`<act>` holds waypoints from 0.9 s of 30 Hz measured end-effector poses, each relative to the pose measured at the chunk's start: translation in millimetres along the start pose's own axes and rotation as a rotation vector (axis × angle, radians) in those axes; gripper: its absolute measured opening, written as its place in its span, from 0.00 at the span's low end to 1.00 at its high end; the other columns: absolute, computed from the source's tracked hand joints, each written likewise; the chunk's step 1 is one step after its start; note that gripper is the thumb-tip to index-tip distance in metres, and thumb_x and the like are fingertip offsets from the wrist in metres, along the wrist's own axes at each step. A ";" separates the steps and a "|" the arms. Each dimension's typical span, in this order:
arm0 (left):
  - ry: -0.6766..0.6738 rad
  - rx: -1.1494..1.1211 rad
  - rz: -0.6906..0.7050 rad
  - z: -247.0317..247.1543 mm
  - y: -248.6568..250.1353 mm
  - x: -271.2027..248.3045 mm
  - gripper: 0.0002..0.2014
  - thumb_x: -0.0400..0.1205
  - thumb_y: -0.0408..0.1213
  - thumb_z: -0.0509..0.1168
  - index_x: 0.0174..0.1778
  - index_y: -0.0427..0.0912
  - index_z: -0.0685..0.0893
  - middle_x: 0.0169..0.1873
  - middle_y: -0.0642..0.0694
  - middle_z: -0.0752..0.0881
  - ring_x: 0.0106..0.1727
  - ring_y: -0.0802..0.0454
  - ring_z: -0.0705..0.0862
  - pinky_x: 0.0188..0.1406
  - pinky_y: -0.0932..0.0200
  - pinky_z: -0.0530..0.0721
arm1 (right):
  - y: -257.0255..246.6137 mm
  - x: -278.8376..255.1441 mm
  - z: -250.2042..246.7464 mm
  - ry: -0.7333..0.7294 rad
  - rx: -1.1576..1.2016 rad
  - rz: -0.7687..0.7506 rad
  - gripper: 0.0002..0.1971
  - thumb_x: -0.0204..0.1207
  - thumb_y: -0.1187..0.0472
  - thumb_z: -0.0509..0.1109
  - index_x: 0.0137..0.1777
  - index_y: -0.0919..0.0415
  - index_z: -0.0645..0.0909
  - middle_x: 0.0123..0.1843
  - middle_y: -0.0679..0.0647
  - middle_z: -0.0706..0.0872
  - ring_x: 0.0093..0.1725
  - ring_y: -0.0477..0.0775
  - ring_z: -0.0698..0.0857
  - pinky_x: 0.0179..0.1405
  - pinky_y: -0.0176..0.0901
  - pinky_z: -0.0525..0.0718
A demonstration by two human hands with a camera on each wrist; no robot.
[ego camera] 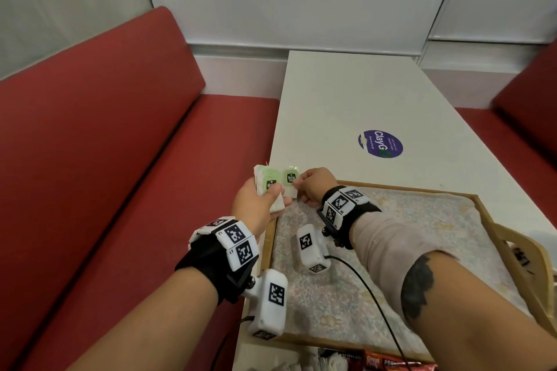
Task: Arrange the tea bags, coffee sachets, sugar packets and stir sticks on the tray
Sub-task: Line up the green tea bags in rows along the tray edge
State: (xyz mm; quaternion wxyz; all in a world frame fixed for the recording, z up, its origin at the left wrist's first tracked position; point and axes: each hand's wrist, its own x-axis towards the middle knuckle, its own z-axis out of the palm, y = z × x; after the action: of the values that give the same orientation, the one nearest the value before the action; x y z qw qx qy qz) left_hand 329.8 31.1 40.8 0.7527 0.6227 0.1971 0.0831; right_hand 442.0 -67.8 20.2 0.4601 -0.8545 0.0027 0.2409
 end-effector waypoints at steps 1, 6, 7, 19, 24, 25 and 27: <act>-0.001 -0.003 0.000 -0.1 0.0 0.0 0.04 0.85 0.29 0.60 0.51 0.43 0.77 0.42 0.45 0.85 0.32 0.59 0.88 0.37 0.61 0.87 | 0.4 2.8 2.2 0.020 -0.008 -0.003 0.11 0.79 0.59 0.70 0.36 0.58 0.75 0.31 0.59 0.83 0.23 0.52 0.77 0.20 0.39 0.72; -0.007 -0.002 0.000 -0.6 0.8 -0.8 0.06 0.85 0.29 0.60 0.47 0.45 0.77 0.43 0.44 0.85 0.31 0.60 0.88 0.35 0.62 0.87 | -0.7 5.2 6.7 0.127 -0.126 -0.036 0.14 0.74 0.57 0.74 0.33 0.56 0.73 0.41 0.60 0.86 0.39 0.59 0.82 0.40 0.49 0.81; -0.007 -0.004 0.001 -0.6 1.2 -1.3 0.07 0.85 0.29 0.60 0.47 0.46 0.77 0.42 0.44 0.85 0.31 0.60 0.88 0.35 0.62 0.87 | -0.3 4.6 6.2 0.127 -0.164 -0.038 0.14 0.73 0.57 0.75 0.33 0.57 0.72 0.42 0.61 0.87 0.40 0.60 0.83 0.44 0.50 0.83; -0.003 -0.002 -0.016 -1.0 1.9 -1.3 0.05 0.85 0.30 0.60 0.48 0.45 0.77 0.43 0.44 0.85 0.31 0.60 0.88 0.36 0.62 0.87 | 3.0 -3.0 8.0 0.119 -0.486 -0.153 0.10 0.71 0.59 0.75 0.46 0.57 0.75 0.47 0.53 0.81 0.48 0.53 0.79 0.54 0.47 0.81; -0.053 -0.080 -0.112 -6.0 5.6 0.5 0.03 0.86 0.32 0.58 0.49 0.39 0.77 0.41 0.42 0.84 0.38 0.52 0.87 0.32 0.64 0.88 | 5.9 -9.8 0.3 0.117 -0.350 -0.201 0.14 0.72 0.56 0.76 0.34 0.54 0.72 0.43 0.53 0.83 0.46 0.54 0.82 0.46 0.45 0.79; -0.063 -0.108 -0.142 -7.5 7.1 1.0 0.04 0.86 0.33 0.58 0.52 0.38 0.76 0.41 0.42 0.84 0.40 0.51 0.86 0.31 0.63 0.88 | 6.4 -12.9 -2.4 0.111 -0.287 -0.222 0.14 0.73 0.56 0.75 0.33 0.54 0.72 0.40 0.53 0.83 0.44 0.55 0.83 0.44 0.46 0.79; -0.073 -0.148 -0.196 -10.7 9.2 2.6 0.06 0.87 0.32 0.56 0.58 0.37 0.74 0.43 0.41 0.83 0.41 0.49 0.85 0.30 0.61 0.89 | 5.4 -23.0 -8.1 0.084 -0.154 -0.273 0.12 0.75 0.57 0.73 0.34 0.56 0.74 0.36 0.53 0.83 0.38 0.55 0.84 0.36 0.44 0.81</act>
State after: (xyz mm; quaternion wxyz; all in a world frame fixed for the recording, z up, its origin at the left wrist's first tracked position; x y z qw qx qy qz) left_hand 328.9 43.6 47.7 0.8077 0.5458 0.2228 0.0009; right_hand 423.7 -82.3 29.2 0.4213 -0.8889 -0.1129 0.1399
